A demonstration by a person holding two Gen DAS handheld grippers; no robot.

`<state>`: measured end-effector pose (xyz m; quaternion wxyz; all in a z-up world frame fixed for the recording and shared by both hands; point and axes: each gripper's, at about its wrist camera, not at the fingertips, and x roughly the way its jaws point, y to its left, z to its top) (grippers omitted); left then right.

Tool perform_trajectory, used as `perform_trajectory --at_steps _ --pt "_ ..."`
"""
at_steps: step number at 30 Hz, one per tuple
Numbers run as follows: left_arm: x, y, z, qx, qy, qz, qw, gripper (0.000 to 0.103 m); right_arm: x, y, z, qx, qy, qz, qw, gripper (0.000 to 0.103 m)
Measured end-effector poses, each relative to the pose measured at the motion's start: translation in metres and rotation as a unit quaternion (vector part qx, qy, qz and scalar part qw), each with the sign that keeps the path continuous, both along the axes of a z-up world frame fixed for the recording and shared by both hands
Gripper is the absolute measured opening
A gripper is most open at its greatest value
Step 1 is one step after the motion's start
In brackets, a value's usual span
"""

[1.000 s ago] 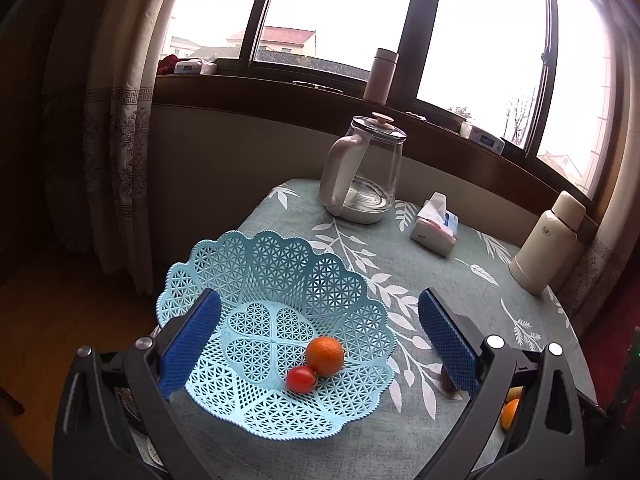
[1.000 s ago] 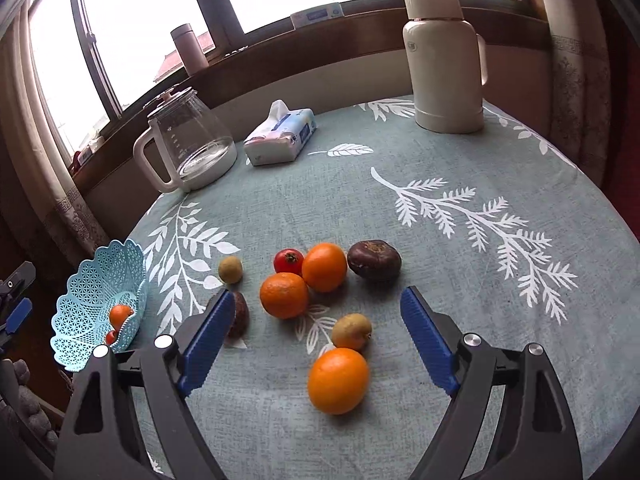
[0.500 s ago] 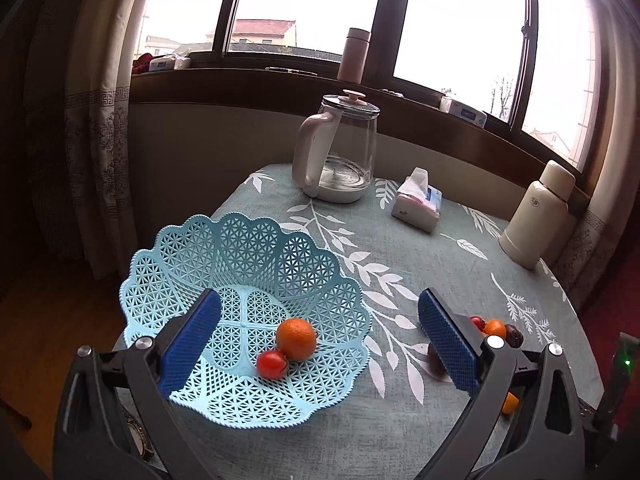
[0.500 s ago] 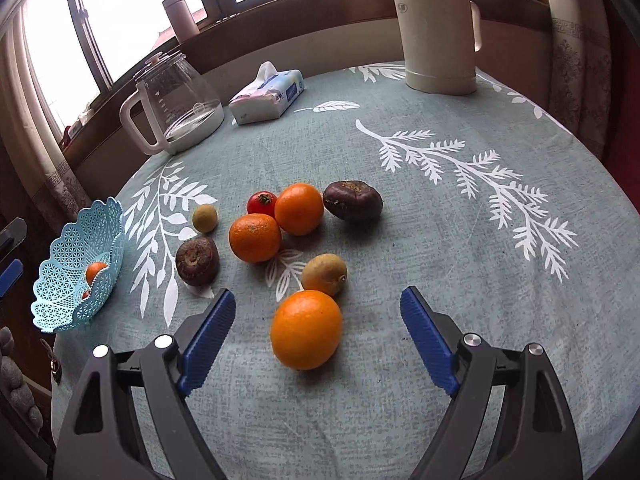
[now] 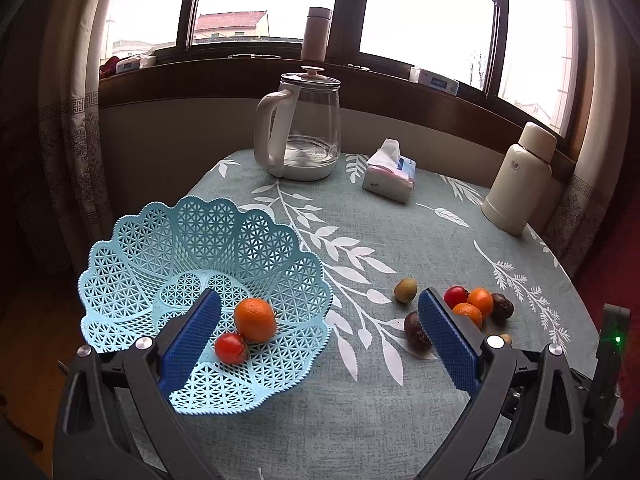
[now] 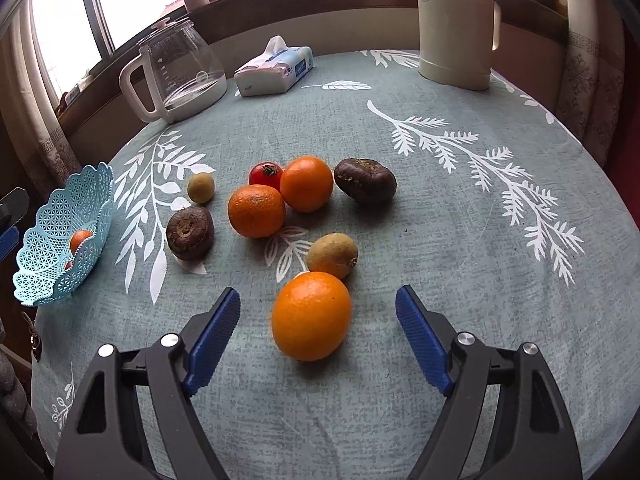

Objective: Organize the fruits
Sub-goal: 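Grasp another orange with the right tool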

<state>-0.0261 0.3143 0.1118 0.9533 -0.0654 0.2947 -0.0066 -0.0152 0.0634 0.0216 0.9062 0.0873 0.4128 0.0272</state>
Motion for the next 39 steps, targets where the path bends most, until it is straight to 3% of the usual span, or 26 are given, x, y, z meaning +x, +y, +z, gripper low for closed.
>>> perform_trajectory --at_steps 10,17,28,39 --pt "0.006 -0.012 -0.011 0.008 0.016 -0.014 0.9997 0.100 0.007 0.004 -0.004 -0.026 0.014 0.011 1.000 0.049" --pt "0.011 -0.017 -0.019 0.013 0.027 -0.016 0.9994 0.100 0.008 0.003 -0.004 -0.025 0.011 0.020 0.999 0.041" --pt "0.015 -0.024 -0.029 0.023 0.039 -0.017 0.9988 0.100 0.003 -0.003 -0.001 -0.016 0.004 0.027 0.999 0.040" --pt "0.024 -0.054 -0.044 0.042 0.063 -0.043 0.9962 0.100 -0.001 -0.037 0.009 0.003 -0.020 -0.006 1.000 0.040"
